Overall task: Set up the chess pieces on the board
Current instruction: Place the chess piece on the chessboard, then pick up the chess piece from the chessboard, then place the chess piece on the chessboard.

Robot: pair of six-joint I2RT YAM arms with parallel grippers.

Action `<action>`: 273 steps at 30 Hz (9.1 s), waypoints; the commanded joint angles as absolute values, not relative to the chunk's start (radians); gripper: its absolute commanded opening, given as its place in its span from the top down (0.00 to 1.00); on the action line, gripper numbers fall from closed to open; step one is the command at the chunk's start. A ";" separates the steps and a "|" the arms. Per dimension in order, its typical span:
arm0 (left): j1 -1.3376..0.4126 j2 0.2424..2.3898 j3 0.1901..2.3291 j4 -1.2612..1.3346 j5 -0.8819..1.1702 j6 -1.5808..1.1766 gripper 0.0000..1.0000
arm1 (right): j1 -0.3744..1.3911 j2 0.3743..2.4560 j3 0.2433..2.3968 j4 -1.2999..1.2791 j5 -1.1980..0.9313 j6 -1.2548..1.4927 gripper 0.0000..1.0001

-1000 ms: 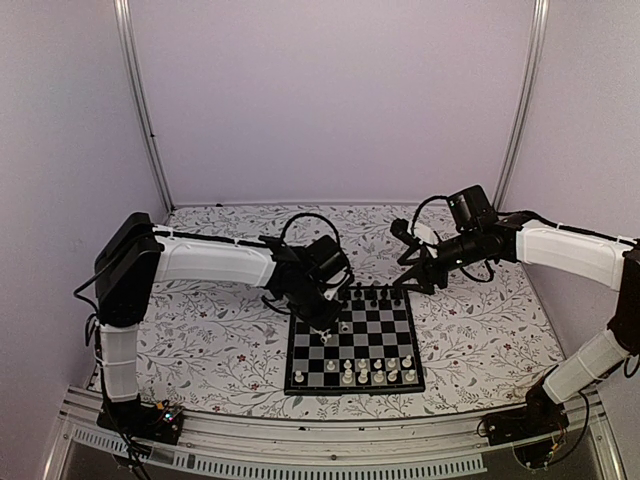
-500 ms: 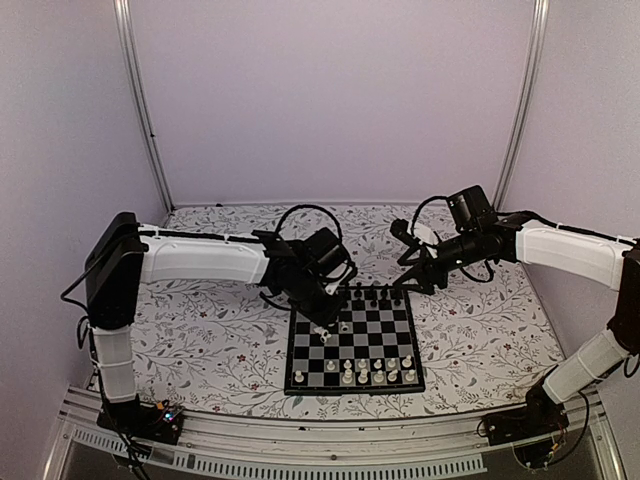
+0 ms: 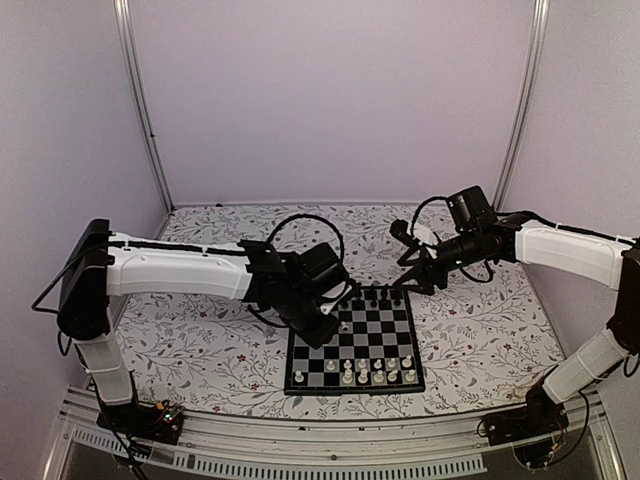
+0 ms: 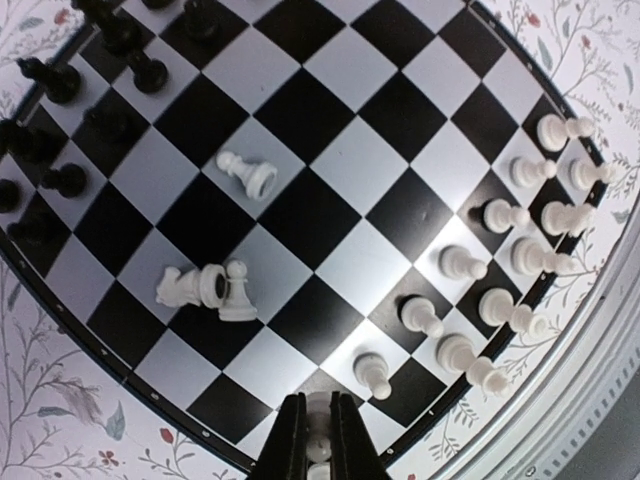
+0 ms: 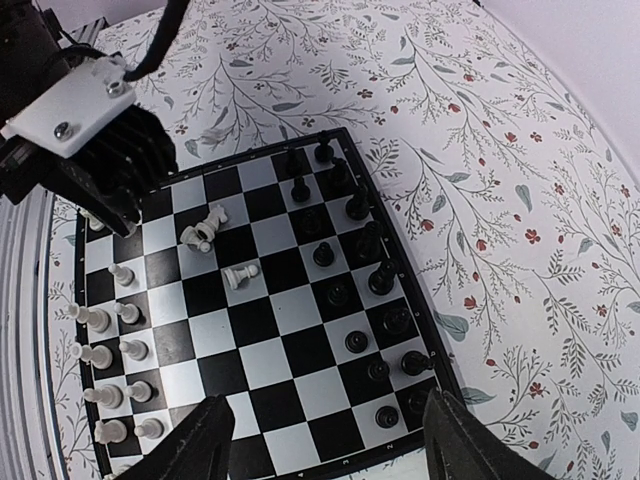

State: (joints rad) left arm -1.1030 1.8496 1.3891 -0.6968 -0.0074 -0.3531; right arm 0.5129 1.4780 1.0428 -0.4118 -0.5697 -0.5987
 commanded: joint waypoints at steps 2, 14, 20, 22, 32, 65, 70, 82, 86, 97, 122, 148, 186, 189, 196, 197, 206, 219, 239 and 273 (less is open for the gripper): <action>-1.146 1.844 1.342 -0.741 0.020 -0.377 1.00 | 0.513 1.489 1.042 -0.431 -0.568 -0.606 0.32; -1.157 1.913 1.344 -0.739 0.015 -0.363 1.00 | 0.513 1.491 1.041 -0.432 -0.566 -0.607 0.32; -1.157 1.926 1.341 -0.738 0.014 -0.358 1.00 | 0.513 1.495 1.042 -0.433 -0.568 -0.609 0.32; -1.157 1.932 1.340 -0.738 0.017 -0.356 1.00 | 0.513 1.497 1.041 -0.435 -0.567 -0.609 0.32; -1.157 1.927 1.327 -0.743 0.019 -0.358 1.00 | 0.512 1.503 1.044 -0.437 -0.572 -0.611 0.32; -1.045 1.748 1.517 -0.760 -0.196 -0.255 0.63 | 0.552 1.545 1.100 -0.474 -0.612 -0.546 0.34; -0.921 1.664 1.552 -0.618 -0.238 -0.221 0.57 | 0.643 1.599 1.147 -0.529 -0.541 -0.554 0.38; -0.652 1.555 1.282 -0.218 -0.134 -0.192 0.51 | 0.807 1.825 1.307 -0.587 -0.361 -0.450 0.53; -0.587 1.535 1.223 -0.188 -0.075 -0.211 0.51 | 0.830 1.892 1.369 -0.603 -0.293 -0.415 0.52; -0.548 1.560 1.259 -0.220 0.057 -0.250 0.51 | 0.859 2.001 1.474 -0.646 -0.264 -0.368 0.47; -0.530 1.612 1.281 -0.243 0.127 -0.259 0.52 | 0.894 2.032 1.435 -0.641 -0.129 -0.360 0.48; -0.520 1.627 1.292 -0.256 0.149 -0.262 0.52 | 0.892 1.953 1.346 -0.607 -0.064 -0.370 0.64; -0.606 1.612 1.193 -0.070 0.550 -0.484 0.52 | 0.852 1.612 1.267 -0.563 -0.387 -0.502 0.90; -0.651 1.615 1.102 0.137 0.612 -0.607 0.52 | 0.850 1.586 1.266 -0.562 -0.408 -0.522 0.90; -0.726 1.679 1.042 0.311 0.684 -0.739 0.51 | 0.851 1.599 1.295 -0.562 -0.432 -0.520 0.90; -0.730 1.686 1.031 0.338 0.696 -0.760 0.51 | 0.851 1.603 1.299 -0.563 -0.430 -0.519 0.90; -0.772 1.729 1.002 0.454 0.746 -0.848 0.53 | 0.850 1.618 1.326 -0.565 -0.401 -0.505 0.90; -0.796 1.762 1.001 0.481 0.783 -0.893 0.64 | 0.845 1.618 1.338 -0.554 -0.360 -0.489 0.89; -0.807 1.784 1.005 0.518 0.834 -0.930 0.85 | 0.838 1.632 1.333 -0.540 -0.342 -0.477 0.86; -1.019 1.609 1.131 -0.595 -0.166 -0.309 1.00 | 0.479 1.360 0.945 -0.321 -0.517 -0.523 0.30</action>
